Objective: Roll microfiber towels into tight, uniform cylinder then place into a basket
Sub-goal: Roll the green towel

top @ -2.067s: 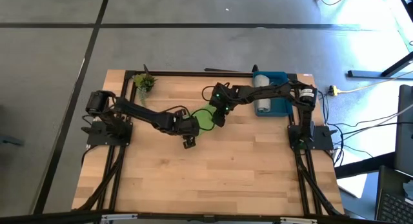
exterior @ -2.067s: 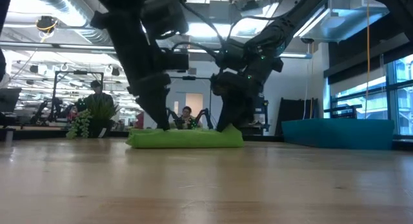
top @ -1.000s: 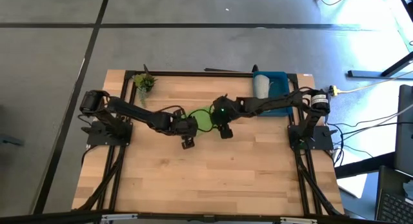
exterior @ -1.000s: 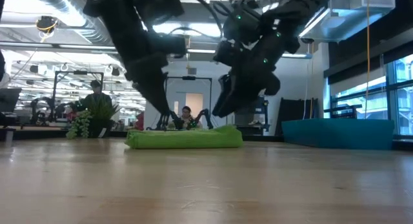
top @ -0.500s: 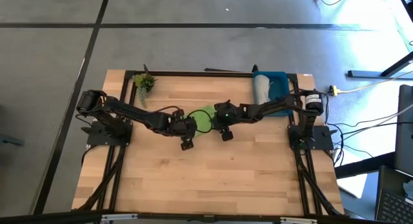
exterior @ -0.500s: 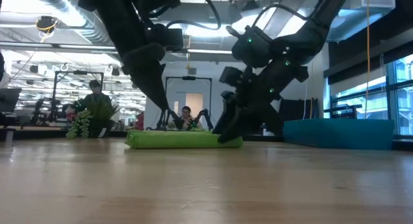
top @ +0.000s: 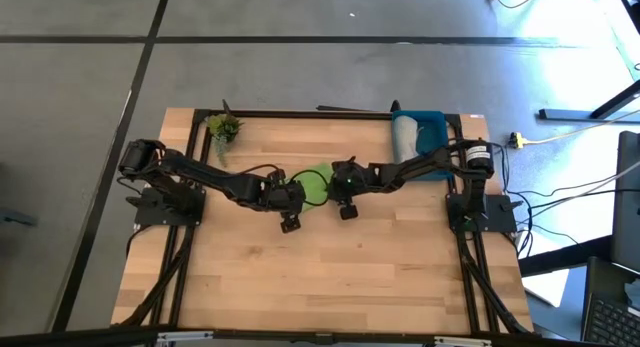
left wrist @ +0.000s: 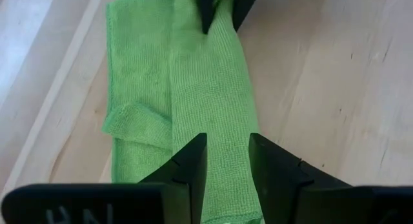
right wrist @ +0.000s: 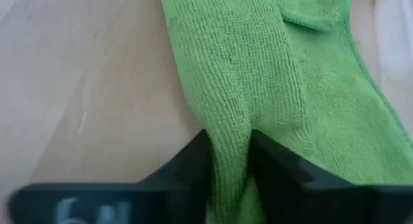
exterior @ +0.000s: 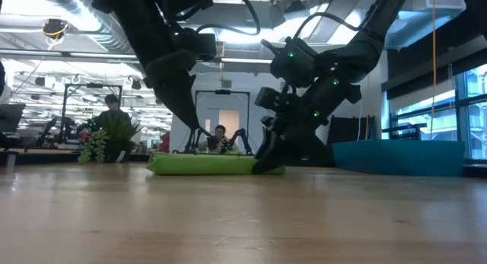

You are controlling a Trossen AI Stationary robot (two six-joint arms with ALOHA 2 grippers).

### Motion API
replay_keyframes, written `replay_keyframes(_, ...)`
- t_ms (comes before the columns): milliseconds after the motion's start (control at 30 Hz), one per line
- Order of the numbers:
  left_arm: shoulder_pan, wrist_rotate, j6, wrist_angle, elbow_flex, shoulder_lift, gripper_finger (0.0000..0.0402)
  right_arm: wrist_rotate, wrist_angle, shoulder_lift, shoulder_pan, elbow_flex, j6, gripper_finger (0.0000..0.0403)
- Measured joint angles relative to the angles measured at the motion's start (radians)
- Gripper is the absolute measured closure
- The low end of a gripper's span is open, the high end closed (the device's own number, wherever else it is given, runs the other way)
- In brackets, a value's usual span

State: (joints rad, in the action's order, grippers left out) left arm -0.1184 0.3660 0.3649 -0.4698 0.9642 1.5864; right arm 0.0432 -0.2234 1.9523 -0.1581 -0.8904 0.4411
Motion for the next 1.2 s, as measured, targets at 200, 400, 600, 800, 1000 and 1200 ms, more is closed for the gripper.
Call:
replay_keyframes(200,0.0,0.0,0.0,0.0,0.0,0.0,0.0297,0.021,0.008,0.001,-0.003,0.0,-0.112,0.0385)
replay_keyframes(400,0.0,0.0,0.0,0.0,0.0,0.0,0.0297,0.094,0.089,-0.002,-0.005,-0.036,-0.234,0.0388)
replay_keyframes(600,-0.001,0.0,0.0,-0.002,0.0,0.0,0.0297,0.162,0.373,0.001,-0.003,-0.18,-0.31,0.0391)
replay_keyframes(800,-0.023,0.0,-0.016,-0.02,0.0,-0.002,0.0297,0.328,0.589,0.009,-0.017,-0.314,-0.363,0.0391)
replay_keyframes(1000,-0.059,0.001,-0.017,-0.028,0.0,-0.056,0.0297,0.364,0.722,0.006,-0.035,-0.424,-0.371,0.0391)
replay_keyframes(1200,-0.092,0.014,-0.018,-0.03,0.0,-0.104,0.0297,0.504,0.717,0.009,-0.087,-0.446,-0.452,0.0391)
